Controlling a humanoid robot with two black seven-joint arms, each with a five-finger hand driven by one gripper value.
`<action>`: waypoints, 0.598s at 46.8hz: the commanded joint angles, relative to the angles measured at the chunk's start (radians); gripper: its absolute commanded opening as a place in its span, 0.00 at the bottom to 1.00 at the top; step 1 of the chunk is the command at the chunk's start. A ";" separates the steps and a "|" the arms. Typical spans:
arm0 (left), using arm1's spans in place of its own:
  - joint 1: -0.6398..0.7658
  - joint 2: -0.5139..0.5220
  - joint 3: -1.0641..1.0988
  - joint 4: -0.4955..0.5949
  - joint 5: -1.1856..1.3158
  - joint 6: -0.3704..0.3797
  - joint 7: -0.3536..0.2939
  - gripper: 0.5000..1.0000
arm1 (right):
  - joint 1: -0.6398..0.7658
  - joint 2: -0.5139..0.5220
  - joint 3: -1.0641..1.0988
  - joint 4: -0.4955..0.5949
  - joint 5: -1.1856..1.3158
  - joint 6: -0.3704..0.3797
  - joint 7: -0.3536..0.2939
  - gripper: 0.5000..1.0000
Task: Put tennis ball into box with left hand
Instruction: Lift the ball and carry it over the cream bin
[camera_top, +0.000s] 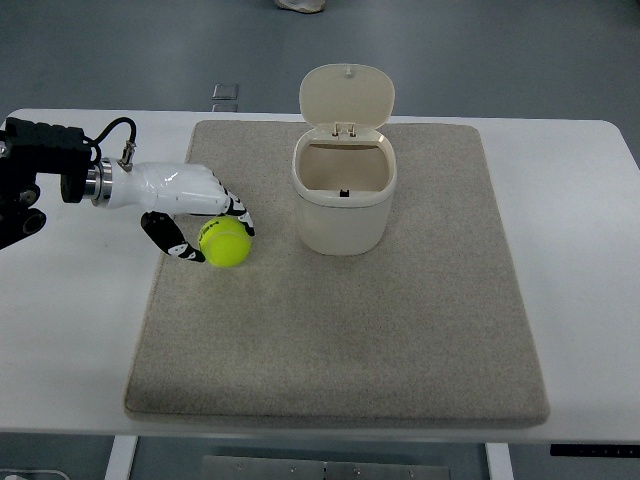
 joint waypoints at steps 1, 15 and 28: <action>-0.051 0.026 -0.002 -0.006 -0.005 0.001 -0.002 0.00 | 0.000 0.000 0.001 0.000 0.000 0.000 -0.001 0.88; -0.249 0.041 0.001 -0.060 -0.010 -0.002 -0.017 0.00 | 0.000 0.000 0.001 0.000 0.000 0.000 0.001 0.88; -0.341 -0.040 0.013 -0.100 0.006 -0.010 -0.008 0.00 | 0.000 0.000 0.001 0.000 0.000 0.000 -0.001 0.88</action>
